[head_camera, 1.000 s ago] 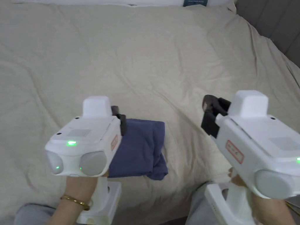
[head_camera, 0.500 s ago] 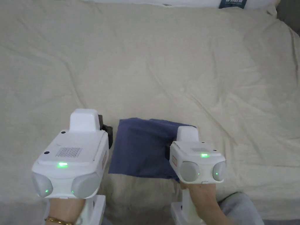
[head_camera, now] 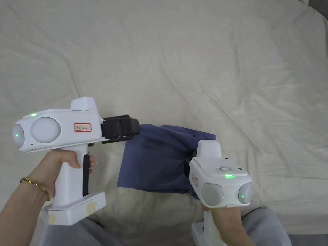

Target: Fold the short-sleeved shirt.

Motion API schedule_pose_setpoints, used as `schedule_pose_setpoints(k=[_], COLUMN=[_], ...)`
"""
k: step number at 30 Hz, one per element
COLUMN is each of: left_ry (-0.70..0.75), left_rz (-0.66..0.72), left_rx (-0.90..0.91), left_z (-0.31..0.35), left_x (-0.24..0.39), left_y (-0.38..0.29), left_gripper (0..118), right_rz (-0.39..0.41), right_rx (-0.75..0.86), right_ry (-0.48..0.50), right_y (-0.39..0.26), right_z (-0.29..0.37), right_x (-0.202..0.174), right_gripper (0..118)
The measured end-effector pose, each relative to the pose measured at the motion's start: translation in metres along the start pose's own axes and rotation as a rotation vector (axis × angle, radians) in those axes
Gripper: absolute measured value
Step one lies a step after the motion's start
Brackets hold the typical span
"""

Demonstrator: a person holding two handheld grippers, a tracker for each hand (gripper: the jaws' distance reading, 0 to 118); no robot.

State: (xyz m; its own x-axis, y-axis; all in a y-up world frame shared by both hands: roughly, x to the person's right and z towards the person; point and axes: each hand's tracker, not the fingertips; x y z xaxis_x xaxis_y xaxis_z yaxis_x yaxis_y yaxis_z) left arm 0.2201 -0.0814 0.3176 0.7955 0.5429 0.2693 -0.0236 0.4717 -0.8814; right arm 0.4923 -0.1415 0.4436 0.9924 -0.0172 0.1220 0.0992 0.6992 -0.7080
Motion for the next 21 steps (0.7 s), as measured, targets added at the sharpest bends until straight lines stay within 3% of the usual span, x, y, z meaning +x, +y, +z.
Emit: schedule_pose_setpoints(k=[4,6,9,12,13,15,18,21], left_ry=[-0.147,-0.235,-0.322,-0.441,-0.459,-0.349,-0.412,-0.29], left_rz=[0.098,0.119,0.12,0.236,0.271,0.265,0.259,0.168], left_rx=[-0.19,-0.273,-0.272,-0.284,-0.282,-0.305,-0.299,-0.288], left_z=[-0.028,-0.038,-0.047,-0.06,-0.067,-0.082,-0.079,-0.067], left_x=[-0.032,-0.041,-0.044,-0.05,-0.052,-0.048,-0.049,-0.029], left_y=[-0.005,-0.007,-0.009,-0.003,-0.003,-0.006,-0.005,-0.003], left_gripper=[110,112,109,53,45,34,29,23], right_rz=[-0.013,-0.024,-0.036,-0.05,-0.053,-0.053,-0.058,-0.065], right_rx=[0.0,-0.003,-0.006,-0.008,-0.009,-0.012,-0.022,-0.035], right_ry=[0.014,0.021,0.03,0.04,0.043,0.045,0.052,0.065], right_y=[0.0,0.0,0.0,0.001,0.001,0.002,0.004,0.009], right_z=[-0.002,-0.004,-0.004,-0.004,-0.004,-0.005,-0.007,-0.007], right_x=[0.005,0.008,0.009,0.011,0.012,0.014,0.017,0.018], right_gripper=[1,1,1,1,1,1,1,1])
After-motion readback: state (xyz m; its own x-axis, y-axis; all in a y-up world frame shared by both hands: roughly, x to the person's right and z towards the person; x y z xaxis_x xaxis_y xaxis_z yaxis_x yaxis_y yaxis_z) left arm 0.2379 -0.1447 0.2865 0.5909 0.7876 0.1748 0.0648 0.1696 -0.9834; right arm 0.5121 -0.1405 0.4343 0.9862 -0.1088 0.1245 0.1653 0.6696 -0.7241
